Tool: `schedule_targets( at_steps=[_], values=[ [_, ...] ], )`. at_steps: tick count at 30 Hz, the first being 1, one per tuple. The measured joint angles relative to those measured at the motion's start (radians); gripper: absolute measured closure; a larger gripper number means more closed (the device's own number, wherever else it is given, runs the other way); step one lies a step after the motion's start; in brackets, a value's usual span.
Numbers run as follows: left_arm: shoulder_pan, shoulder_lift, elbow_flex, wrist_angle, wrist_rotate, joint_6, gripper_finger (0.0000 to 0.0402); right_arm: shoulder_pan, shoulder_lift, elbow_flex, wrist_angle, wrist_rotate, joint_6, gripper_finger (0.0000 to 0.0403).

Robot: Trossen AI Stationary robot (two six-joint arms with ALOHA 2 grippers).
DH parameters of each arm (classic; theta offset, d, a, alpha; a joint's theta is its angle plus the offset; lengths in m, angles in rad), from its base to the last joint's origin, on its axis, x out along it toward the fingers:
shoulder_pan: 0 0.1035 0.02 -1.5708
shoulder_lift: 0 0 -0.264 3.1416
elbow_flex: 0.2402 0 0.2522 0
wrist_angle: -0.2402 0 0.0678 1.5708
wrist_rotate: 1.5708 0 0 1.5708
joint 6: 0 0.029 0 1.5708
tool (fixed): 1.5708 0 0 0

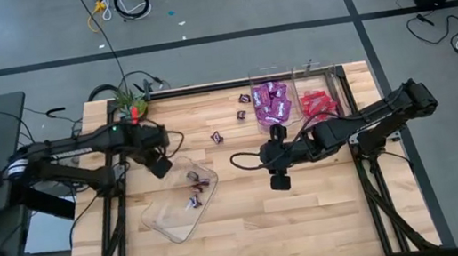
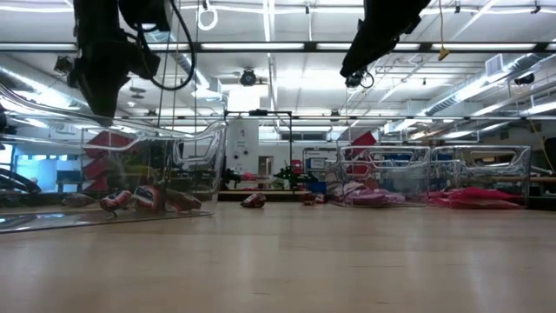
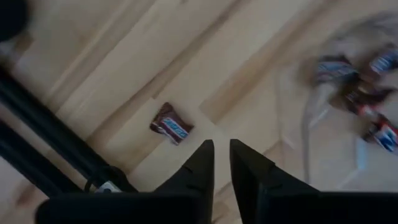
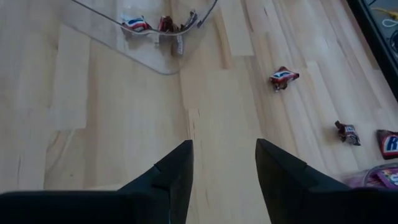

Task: Sort candy
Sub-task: Put the brown candy into the bottom transparent bin

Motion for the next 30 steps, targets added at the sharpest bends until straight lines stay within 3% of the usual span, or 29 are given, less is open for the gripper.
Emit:
schedule_targets(
  at_steps=[16, 30],
  values=[
    [0.277, 0.012, -0.235, 0.135, 0.123, -0.029, 0.0218, 0.000, 0.000, 0.000, -0.045, 0.000, 0.001, 0.0236],
    [0.393, 0.012, -0.448, 0.377, 0.196, -0.006, 0.0207, 0.000, 0.000, 0.000, -0.048, 0.000, 0.001, 0.0237]
  ],
)
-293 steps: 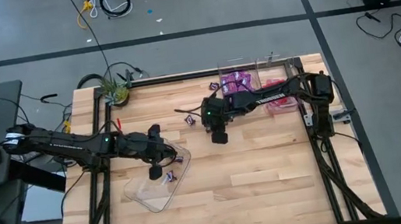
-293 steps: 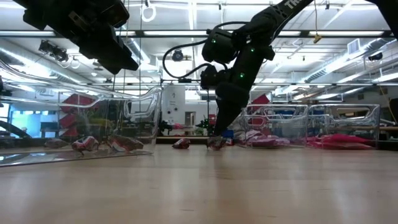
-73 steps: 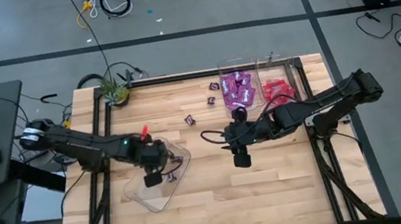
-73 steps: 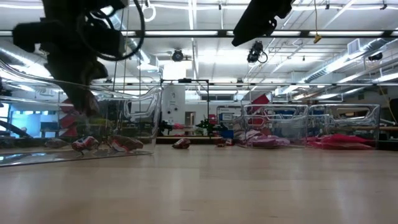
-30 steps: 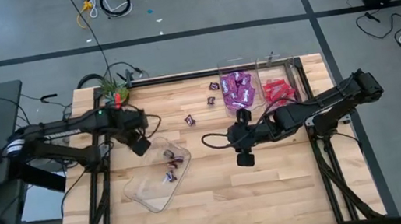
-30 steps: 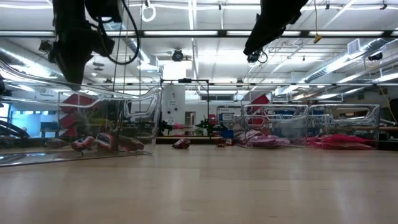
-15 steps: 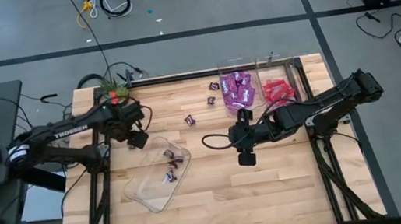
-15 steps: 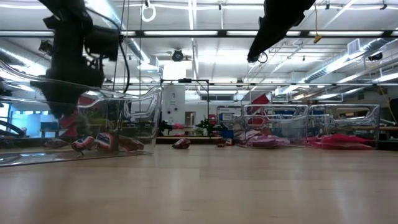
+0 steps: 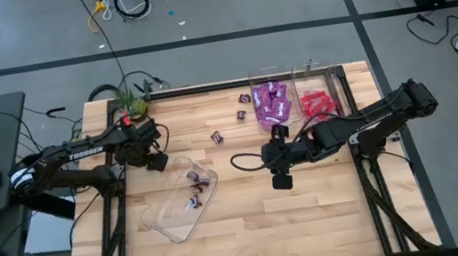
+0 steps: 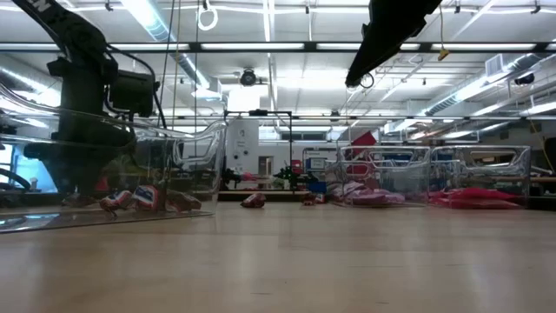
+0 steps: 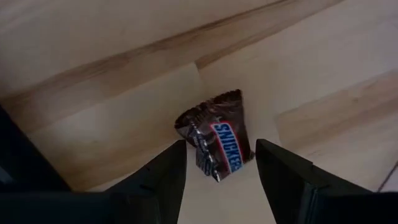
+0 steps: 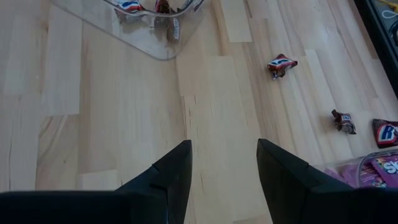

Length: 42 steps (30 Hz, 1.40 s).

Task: Sort candy
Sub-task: Put the brown candy into the bottom transparent bin

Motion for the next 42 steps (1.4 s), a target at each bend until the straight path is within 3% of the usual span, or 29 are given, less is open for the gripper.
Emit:
schedule_targets(
  at_steps=[14, 24, 36, 42],
  values=[
    [0.008, 0.000, -0.019, 0.071, 0.000, 0.008, 0.0211, 0.000, 0.000, 0.000, 0.000, 0.000, -0.006, 0.0238],
    [0.009, -0.003, -0.059, 0.091, 0.013, -0.018, 0.0256, 0.000, 0.000, 0.000, -0.001, 0.000, -0.015, 0.0240],
    [0.008, 0.000, 0.065, 0.163, -0.008, 0.085, 0.0302, 0.000, 0.000, 0.000, -0.002, 0.006, -0.016, 0.0240],
    [0.001, 0.000, 0.222, 0.191, -0.020, 0.266, 0.0305, 0.000, 0.000, 0.000, -0.014, 0.007, -0.016, 0.0240]
  ],
)
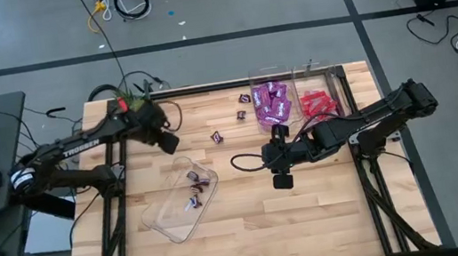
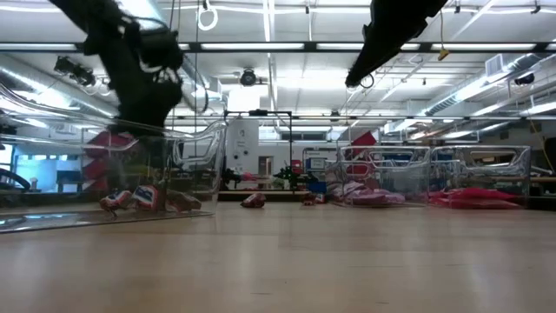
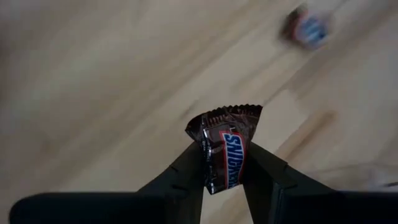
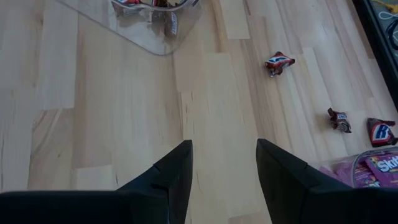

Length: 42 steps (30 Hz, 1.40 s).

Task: Sort candy
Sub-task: Put the brown candy into the bottom transparent bin

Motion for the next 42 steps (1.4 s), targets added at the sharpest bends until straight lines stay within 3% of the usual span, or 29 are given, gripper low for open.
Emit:
schedule_targets(
  at_steps=[6, 13, 20, 26, 29, 33, 42],
  values=[
    [-0.069, -0.002, 0.171, 0.003, -0.004, 0.171, 0.0305, 0.000, 0.000, 0.000, -0.001, 0.000, 0.000, 0.0240],
    [-0.257, -0.031, 0.269, -0.071, -0.014, 0.275, 0.0305, 0.000, 0.000, 0.000, -0.001, 0.000, -0.011, 0.0241],
    [-0.475, -0.036, 0.271, -0.222, -0.058, 0.275, 0.0305, 0.001, 0.000, 0.000, -0.001, 0.000, 0.006, 0.0240],
    [-0.663, -0.031, 0.244, -0.217, -0.067, 0.272, 0.0308, 0.001, 0.000, 0.000, -0.001, 0.000, 0.007, 0.0242],
    [-0.730, -0.014, 0.209, -0.217, -0.134, 0.247, 0.0311, 0.001, 0.000, 0.000, 0.000, 0.000, 0.007, 0.0240],
    [-0.777, 0.024, 0.159, -0.182, -0.169, 0.212, 0.0312, 0.001, 0.000, 0.000, 0.000, 0.000, 0.007, 0.0242],
    [-0.797, 0.197, 0.110, -0.172, -0.130, 0.247, 0.0312, 0.001, 0.000, 0.000, 0.003, 0.000, 0.007, 0.0242]
  ],
)
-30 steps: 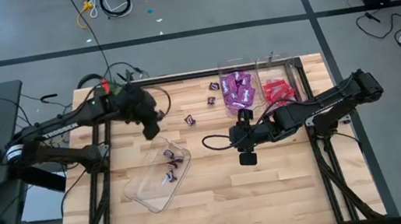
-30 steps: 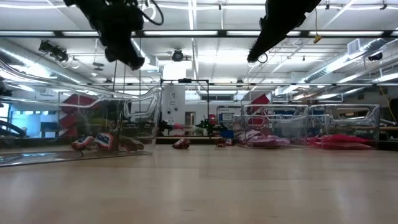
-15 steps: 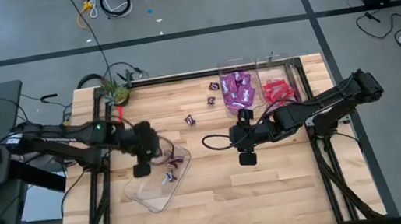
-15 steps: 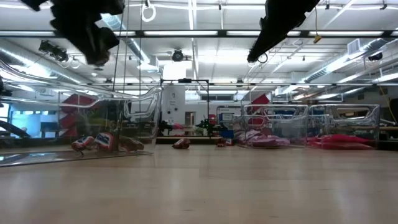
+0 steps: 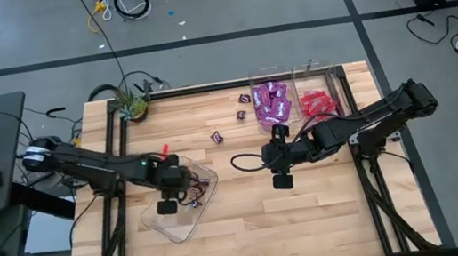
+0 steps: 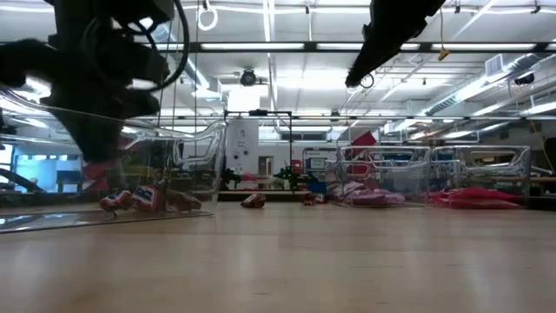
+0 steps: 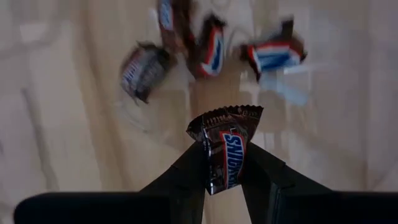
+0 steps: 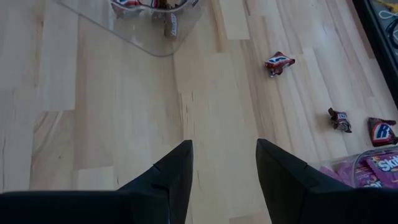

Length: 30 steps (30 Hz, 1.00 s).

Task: Sort candy
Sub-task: Put the brown candy into the bottom transparent bin

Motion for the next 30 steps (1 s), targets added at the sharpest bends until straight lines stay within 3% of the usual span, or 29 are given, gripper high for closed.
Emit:
schedule_targets(
  at_steps=[11, 18, 25, 30],
  values=[
    [0.000, 0.177, 0.001, 0.052, -0.018, 0.066, 0.0312, 0.000, 0.024, 0.000, 0.005, 0.000, -0.006, 0.0241],
    [0.000, 0.202, 0.007, 0.047, -0.057, 0.078, 0.0309, 0.000, 0.024, 0.000, 0.005, 0.000, -0.007, 0.0238],
    [0.000, 0.205, 0.093, 0.021, 0.022, 0.071, 0.0272, 0.000, 0.024, 0.000, 0.005, 0.000, -0.018, 0.0236],
    [0.000, 0.205, 0.141, 0.003, 0.025, 0.071, 0.0243, 0.000, 0.024, 0.000, 0.005, 0.000, -0.018, 0.0232]
  ],
)
